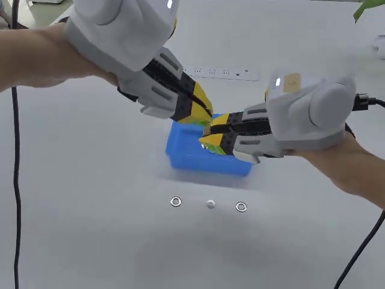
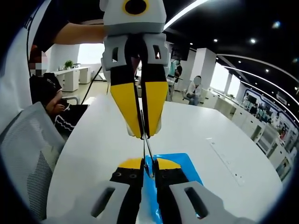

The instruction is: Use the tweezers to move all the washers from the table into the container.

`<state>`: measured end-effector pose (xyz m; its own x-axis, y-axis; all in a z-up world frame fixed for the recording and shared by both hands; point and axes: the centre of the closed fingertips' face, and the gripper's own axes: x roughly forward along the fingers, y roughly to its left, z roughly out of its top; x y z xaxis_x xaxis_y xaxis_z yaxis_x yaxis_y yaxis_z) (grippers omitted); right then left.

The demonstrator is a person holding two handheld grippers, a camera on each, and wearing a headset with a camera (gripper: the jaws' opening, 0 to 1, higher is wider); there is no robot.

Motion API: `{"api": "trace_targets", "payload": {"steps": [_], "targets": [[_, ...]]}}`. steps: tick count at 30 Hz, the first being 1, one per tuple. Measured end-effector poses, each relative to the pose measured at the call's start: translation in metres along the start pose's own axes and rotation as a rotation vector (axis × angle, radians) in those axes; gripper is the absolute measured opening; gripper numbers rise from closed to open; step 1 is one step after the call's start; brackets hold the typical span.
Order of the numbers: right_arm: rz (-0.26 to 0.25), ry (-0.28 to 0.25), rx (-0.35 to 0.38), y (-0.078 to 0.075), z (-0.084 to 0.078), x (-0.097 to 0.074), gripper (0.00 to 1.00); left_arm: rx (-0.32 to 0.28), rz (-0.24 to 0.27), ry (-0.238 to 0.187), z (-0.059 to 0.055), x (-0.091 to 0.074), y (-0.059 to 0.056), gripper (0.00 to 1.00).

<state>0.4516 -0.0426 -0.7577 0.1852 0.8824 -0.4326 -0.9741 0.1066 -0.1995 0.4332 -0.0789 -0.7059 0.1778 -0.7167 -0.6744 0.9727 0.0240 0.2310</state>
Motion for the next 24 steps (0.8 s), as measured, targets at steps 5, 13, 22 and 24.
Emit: {"api": "trace_targets", "payload": {"steps": [5, 13, 22, 24], "targets": [[-0.014, -0.003, 0.012, -0.012, -0.004, 0.004, 0.1, -0.009, 0.008, -0.003, -0.006, 0.003, 0.015, 0.06], [-0.016, 0.007, 0.027, -0.025, -0.015, 0.012, 0.1, -0.024, 0.007, -0.005, -0.016, 0.015, 0.029, 0.06], [0.002, 0.04, 0.05, -0.036, -0.038, 0.03, 0.1, -0.066, -0.006, 0.003, -0.04, 0.031, 0.044, 0.06], [0.009, 0.051, 0.056, -0.037, -0.044, 0.034, 0.1, -0.08, -0.011, 0.003, -0.049, 0.037, 0.047, 0.06]]}}
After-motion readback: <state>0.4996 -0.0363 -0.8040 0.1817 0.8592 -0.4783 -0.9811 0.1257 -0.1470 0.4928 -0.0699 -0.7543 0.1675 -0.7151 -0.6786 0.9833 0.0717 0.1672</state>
